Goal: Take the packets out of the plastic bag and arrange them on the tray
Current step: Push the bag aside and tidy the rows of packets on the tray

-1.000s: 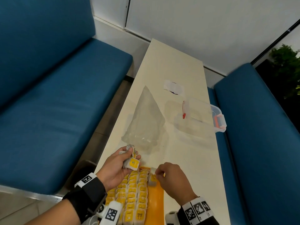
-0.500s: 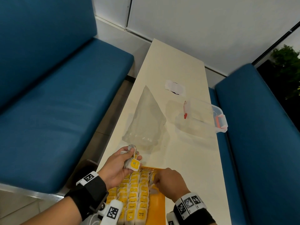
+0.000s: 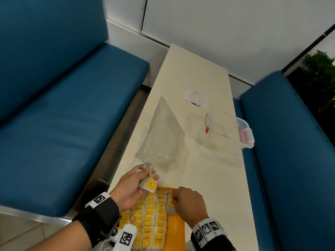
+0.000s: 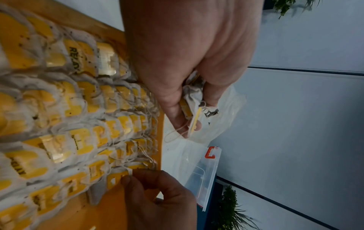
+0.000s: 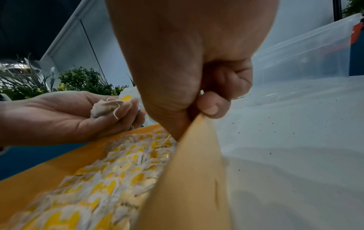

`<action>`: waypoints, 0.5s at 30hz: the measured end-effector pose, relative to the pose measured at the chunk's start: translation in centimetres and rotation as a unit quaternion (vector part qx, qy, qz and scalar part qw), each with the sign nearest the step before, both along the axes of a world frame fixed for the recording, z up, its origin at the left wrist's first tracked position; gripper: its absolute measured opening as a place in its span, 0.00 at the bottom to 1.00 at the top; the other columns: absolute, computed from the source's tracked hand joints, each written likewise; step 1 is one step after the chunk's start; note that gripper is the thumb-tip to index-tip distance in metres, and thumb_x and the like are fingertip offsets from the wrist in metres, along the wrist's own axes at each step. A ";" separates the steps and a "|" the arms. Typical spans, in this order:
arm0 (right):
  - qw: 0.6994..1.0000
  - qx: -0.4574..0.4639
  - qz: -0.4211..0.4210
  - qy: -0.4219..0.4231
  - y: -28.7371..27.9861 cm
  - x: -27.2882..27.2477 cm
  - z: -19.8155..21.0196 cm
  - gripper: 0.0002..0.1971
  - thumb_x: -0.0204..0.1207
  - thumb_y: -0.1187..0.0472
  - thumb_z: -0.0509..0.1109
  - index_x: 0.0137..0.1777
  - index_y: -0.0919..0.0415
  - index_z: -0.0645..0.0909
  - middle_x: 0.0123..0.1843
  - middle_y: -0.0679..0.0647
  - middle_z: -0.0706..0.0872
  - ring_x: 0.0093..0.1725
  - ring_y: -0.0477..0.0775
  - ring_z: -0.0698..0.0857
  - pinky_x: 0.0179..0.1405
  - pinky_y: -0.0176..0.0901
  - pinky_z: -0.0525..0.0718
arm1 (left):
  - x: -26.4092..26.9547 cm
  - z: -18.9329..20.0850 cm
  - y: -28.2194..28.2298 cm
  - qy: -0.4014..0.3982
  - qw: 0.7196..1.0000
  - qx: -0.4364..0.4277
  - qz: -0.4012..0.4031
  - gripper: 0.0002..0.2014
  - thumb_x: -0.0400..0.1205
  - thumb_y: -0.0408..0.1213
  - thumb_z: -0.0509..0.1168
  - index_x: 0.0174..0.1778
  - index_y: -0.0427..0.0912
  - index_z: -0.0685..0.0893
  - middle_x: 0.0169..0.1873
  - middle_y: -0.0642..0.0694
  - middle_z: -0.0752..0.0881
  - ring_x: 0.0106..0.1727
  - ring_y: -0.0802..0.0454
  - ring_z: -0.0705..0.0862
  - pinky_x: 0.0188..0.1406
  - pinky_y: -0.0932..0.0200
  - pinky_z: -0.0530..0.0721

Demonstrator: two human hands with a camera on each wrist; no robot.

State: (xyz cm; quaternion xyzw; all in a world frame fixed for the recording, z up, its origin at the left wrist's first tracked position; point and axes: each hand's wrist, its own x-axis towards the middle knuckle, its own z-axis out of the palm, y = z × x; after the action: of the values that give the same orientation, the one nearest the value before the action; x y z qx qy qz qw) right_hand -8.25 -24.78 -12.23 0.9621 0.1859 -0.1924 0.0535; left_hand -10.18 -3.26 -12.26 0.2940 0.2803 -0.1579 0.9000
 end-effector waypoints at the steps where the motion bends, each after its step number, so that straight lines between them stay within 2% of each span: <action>1: 1.000 0.007 -0.005 0.000 0.0 0.0 0.1 0.12 0.81 0.53 0.59 0.54 0.53 0.84 0.54 0.50 0.85 0.52 0.57 0.86 0.41 0.45 0.75 | 0.0 0.0 0.0 0.000 1.000 0.002 0.000 0.17 0.85 0.36 0.68 0.69 0.34 0.81 0.55 0.34 0.90 0.60 0.39 0.91 0.52 0.41 0.91; 6: 0.999 0.034 -0.013 -0.008 0.2 0.0 1.4 0.14 0.81 0.52 0.59 0.60 0.50 0.83 0.58 0.48 0.85 0.55 0.54 0.86 0.47 0.45 0.79 | 0.0 0.2 -0.1 0.004 1.000 0.000 -0.001 0.16 0.86 0.35 0.67 0.68 0.35 0.81 0.63 0.29 0.88 0.61 0.39 0.91 0.51 0.42 0.92; 8: 0.998 0.051 -0.031 -0.016 0.5 -0.1 2.6 0.14 0.82 0.49 0.60 0.61 0.48 0.83 0.58 0.46 0.86 0.55 0.51 0.86 0.49 0.44 0.80 | -0.2 0.3 0.0 0.002 1.000 -0.008 0.000 0.16 0.86 0.35 0.67 0.69 0.34 0.81 0.62 0.30 0.88 0.61 0.38 0.91 0.51 0.43 0.93; 11: 0.982 0.155 -0.111 -0.002 2.3 -0.2 4.9 0.13 0.78 0.44 0.67 0.53 0.48 0.87 0.48 0.45 0.89 0.48 0.44 0.87 0.44 0.37 0.83 | -0.3 0.4 -0.2 -0.005 1.000 -0.019 0.003 0.17 0.87 0.35 0.66 0.70 0.33 0.80 0.60 0.30 0.88 0.62 0.38 0.91 0.52 0.43 0.92; 13: 0.932 0.281 -0.209 0.089 3.7 0.0 5.8 0.12 0.74 0.45 0.75 0.46 0.53 0.89 0.40 0.48 0.90 0.37 0.43 0.88 0.33 0.33 0.81 | -0.3 0.7 -0.5 -0.010 1.000 -0.027 0.002 0.17 0.88 0.35 0.65 0.71 0.32 0.79 0.64 0.27 0.86 0.62 0.39 0.91 0.52 0.42 0.92; 15: 0.860 0.367 -0.294 0.199 4.7 0.3 6.2 0.14 0.73 0.50 0.78 0.44 0.63 0.88 0.39 0.57 0.91 0.28 0.50 0.88 0.22 0.35 0.76 | -0.3 0.9 -0.8 -0.015 0.999 -0.032 0.004 0.18 0.88 0.36 0.64 0.72 0.32 0.79 0.67 0.28 0.85 0.63 0.42 0.91 0.53 0.45 0.93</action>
State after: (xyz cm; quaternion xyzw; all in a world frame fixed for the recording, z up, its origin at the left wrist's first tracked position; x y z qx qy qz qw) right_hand -7.99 -20.06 -6.04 0.8632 -0.0416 -0.3042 -0.4008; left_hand -10.51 -4.10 -11.39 0.2660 0.2625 -0.1587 0.9139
